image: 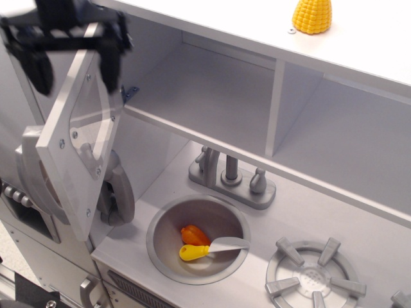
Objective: Close microwave
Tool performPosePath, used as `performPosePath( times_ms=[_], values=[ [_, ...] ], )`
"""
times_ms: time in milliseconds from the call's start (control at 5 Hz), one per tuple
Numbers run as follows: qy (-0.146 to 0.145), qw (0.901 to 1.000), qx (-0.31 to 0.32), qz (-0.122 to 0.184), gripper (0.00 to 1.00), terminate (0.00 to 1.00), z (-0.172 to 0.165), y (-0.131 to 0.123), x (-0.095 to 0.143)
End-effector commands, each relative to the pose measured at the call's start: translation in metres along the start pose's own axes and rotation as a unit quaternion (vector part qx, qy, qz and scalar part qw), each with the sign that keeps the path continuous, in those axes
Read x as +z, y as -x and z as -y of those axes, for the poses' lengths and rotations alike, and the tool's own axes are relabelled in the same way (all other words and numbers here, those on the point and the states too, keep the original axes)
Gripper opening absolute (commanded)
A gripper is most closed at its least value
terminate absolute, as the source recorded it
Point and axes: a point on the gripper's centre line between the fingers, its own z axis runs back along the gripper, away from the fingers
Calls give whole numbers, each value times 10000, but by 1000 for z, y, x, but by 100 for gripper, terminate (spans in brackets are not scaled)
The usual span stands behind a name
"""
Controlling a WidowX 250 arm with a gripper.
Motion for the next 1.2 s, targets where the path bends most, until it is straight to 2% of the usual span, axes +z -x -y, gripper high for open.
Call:
performPosePath(
  times_ms=[0, 400, 600, 800, 1000],
  values=[
    [85, 9999, -1, 136, 100, 0, 37, 7, 0],
    [412, 9990, 176, 74, 100, 0, 90, 8, 27],
    [704, 9969, 193, -309, 100, 0, 120, 20, 53],
    [852, 9958, -256, -234, 100, 0, 120, 54, 66],
    [494, 9964, -688, -103, 100, 0, 83, 78, 51]
  ],
)
